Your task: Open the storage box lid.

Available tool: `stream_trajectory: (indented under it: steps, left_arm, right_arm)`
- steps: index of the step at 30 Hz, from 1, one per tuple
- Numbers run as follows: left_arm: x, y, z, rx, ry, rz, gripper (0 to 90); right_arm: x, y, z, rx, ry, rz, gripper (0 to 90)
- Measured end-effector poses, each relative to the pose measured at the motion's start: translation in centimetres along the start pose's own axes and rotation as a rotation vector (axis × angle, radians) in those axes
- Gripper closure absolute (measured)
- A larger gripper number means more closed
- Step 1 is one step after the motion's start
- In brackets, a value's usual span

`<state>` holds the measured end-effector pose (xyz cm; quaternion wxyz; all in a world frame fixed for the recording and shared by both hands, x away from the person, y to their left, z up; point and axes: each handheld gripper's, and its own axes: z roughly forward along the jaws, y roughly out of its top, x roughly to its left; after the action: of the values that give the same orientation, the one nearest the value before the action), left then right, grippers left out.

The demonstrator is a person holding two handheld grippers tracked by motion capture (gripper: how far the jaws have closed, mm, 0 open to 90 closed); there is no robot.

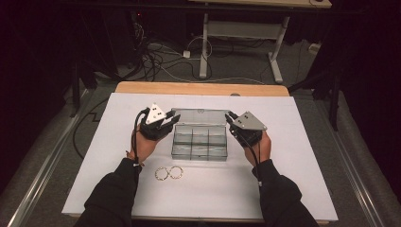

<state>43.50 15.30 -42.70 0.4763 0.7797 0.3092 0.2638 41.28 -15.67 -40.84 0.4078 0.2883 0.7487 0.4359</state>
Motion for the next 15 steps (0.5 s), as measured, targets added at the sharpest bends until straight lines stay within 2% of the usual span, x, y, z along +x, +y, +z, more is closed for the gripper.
stream_trajectory:
  steps: [7,11,15]
  left_arm:
    - [0.3,-0.8,1.3,0.018,0.008,-0.030,68.1]
    - [0.3,-1.1,1.9,0.037,0.010,-0.046,68.1]
    - [0.4,-1.3,2.2,0.033,0.015,-0.063,68.1]
  right_arm:
    - [0.0,-0.5,1.1,0.011,-0.017,0.028,79.7]
    - [-0.1,-1.1,1.9,0.031,-0.010,0.038,79.3]
    - [0.0,-1.6,2.6,0.042,-0.014,0.049,79.2]
